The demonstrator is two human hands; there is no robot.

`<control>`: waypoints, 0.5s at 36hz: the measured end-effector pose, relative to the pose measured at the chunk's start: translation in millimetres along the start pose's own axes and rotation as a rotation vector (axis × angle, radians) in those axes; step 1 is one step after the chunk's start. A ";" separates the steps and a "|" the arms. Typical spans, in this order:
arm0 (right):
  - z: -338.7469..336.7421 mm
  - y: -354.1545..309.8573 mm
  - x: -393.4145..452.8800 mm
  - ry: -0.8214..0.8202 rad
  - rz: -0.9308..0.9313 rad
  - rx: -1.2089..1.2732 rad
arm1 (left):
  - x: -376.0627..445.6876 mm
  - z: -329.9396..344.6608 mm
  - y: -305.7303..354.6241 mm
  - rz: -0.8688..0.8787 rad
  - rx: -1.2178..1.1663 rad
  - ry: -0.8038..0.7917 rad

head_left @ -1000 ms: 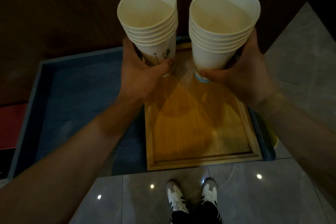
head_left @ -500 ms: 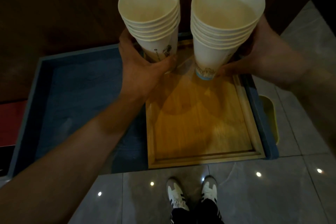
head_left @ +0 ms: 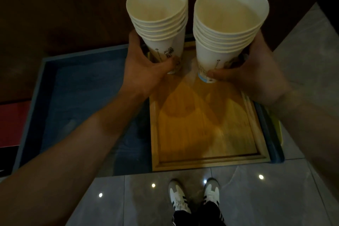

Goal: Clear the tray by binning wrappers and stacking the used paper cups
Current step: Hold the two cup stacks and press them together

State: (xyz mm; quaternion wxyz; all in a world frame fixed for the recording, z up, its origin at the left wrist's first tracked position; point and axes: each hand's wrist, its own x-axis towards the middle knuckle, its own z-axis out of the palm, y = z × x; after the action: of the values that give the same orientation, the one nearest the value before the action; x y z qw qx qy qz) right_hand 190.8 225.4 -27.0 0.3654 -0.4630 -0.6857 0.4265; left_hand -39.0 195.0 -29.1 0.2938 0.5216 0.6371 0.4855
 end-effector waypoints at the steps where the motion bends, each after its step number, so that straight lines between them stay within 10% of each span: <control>1: 3.7 -0.9 -0.9 0.026 -0.006 -0.017 | 0.1 -0.6 0.5 0.005 0.007 -0.009; 9: 23.3 -6.3 -5.0 0.172 0.016 -0.026 | 2.9 -4.0 0.3 0.025 0.033 -0.063; 18: -3.2 -0.4 5.7 -0.110 0.038 -0.007 | -4.3 2.9 3.4 0.013 0.009 -0.028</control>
State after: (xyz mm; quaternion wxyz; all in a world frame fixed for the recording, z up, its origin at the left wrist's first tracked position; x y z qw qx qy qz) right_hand 191.8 231.5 -24.9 0.3173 -0.4532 -0.6972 0.4558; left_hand -34.0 191.8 -27.6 0.2972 0.5339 0.6315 0.4773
